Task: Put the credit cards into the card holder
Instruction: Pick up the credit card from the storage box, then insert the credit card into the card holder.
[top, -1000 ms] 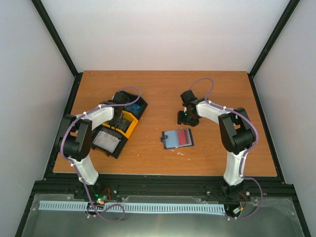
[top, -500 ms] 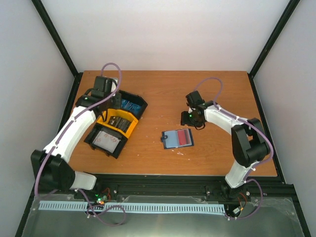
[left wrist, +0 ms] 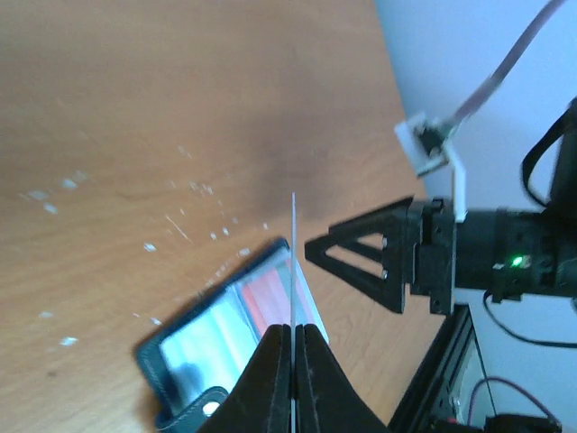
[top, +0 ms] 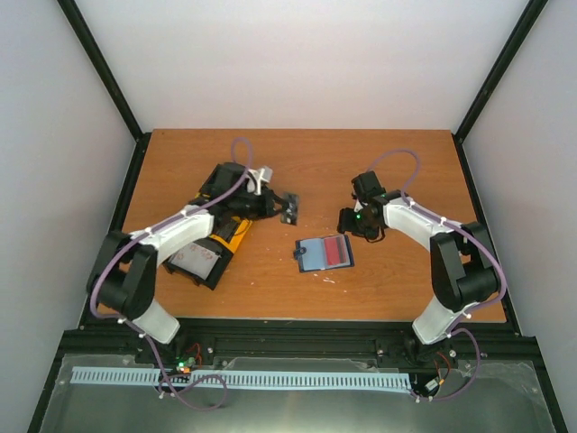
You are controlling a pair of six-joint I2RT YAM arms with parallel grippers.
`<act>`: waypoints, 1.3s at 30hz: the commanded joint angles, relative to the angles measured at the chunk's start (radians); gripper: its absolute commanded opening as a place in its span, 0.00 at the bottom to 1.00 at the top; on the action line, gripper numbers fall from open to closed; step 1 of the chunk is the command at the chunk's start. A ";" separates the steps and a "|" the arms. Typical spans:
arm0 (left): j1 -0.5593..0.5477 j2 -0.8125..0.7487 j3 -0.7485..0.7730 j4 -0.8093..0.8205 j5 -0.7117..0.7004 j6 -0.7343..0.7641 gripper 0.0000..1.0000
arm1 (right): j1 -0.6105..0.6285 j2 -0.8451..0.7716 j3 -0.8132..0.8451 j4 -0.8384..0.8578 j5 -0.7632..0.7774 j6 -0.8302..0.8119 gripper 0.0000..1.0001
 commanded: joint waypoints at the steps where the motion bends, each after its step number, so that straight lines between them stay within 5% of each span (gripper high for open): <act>1: -0.086 0.088 0.061 0.110 0.045 -0.070 0.01 | -0.007 0.026 0.023 -0.050 0.008 -0.009 0.64; 16: -0.306 0.223 -0.185 0.548 -0.190 -0.447 0.01 | -0.007 -0.029 -0.123 -0.093 -0.106 -0.050 0.50; 28: -0.352 0.276 -0.218 0.552 -0.321 -0.617 0.01 | -0.006 -0.056 -0.182 -0.095 -0.119 -0.038 0.39; 39: -0.381 0.315 -0.229 0.522 -0.344 -0.610 0.01 | 0.010 -0.077 -0.232 -0.072 -0.164 -0.005 0.26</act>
